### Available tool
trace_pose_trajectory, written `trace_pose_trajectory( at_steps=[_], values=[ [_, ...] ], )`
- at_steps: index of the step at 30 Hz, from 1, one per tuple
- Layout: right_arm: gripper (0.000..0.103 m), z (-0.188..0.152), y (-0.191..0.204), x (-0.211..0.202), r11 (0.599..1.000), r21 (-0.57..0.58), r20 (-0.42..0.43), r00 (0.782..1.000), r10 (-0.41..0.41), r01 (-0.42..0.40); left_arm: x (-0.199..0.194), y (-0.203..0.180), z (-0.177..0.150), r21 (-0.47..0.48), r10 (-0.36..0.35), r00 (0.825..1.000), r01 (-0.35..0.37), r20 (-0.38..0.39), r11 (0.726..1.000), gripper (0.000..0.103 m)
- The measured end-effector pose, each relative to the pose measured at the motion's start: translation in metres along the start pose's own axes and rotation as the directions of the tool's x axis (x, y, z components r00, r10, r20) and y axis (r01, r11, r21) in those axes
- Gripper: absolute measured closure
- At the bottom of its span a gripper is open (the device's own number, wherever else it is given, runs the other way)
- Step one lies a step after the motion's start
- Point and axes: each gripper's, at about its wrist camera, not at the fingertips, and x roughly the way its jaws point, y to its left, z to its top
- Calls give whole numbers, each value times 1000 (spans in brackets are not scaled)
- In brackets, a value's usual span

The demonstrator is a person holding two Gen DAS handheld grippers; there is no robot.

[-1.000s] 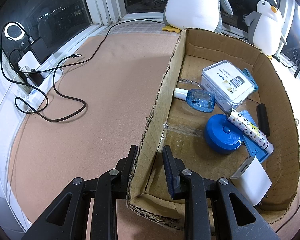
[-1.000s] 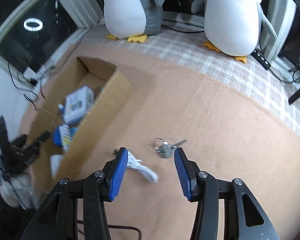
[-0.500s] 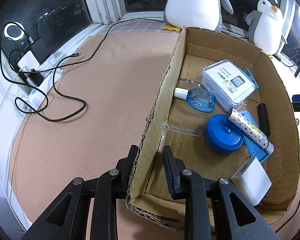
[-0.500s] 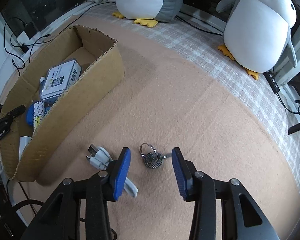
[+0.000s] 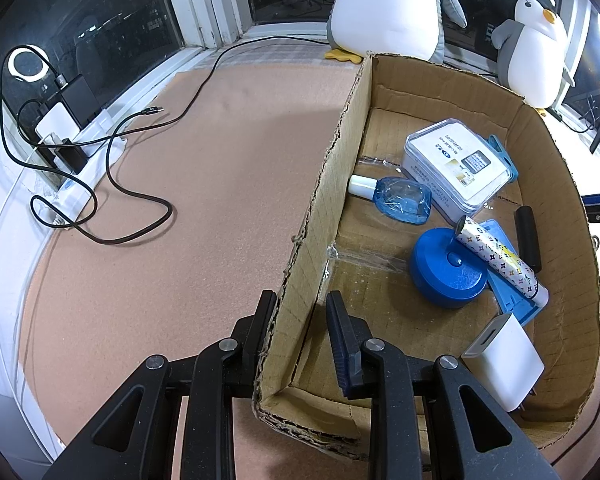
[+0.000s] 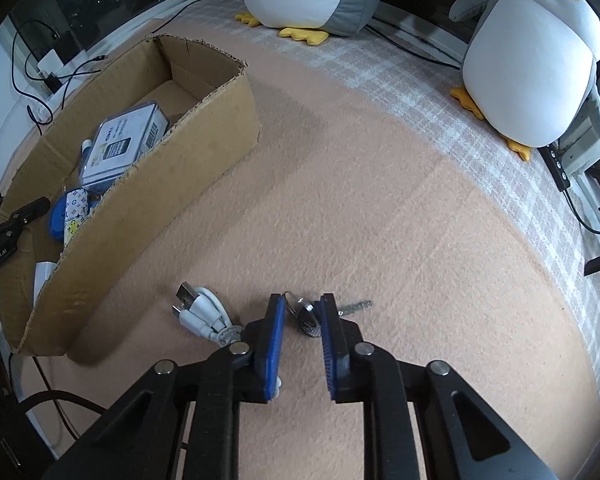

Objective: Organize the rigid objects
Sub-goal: 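Move the right gripper to the silver keys and pinch them, then carry the keys into the box and open the right gripper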

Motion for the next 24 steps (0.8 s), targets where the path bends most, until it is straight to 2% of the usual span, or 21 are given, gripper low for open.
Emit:
trace_pose_trajectory(
  at_steps=[4,14,24],
  values=[
    [100,-2,2,-3,1000,2,12,1000,-7,7,0,0,0,0,0,1000,0,0,1000,76],
    [101,-5,-5,-34,997,73,87,996,-1,-6,0,-1,0,1,1,1000,-1,0,1000,76],
    [101,16,30,-85,998,35,198,979,47,-55,-1,0,1,-1,-2,1000,2,2,1000,76]
  ],
)
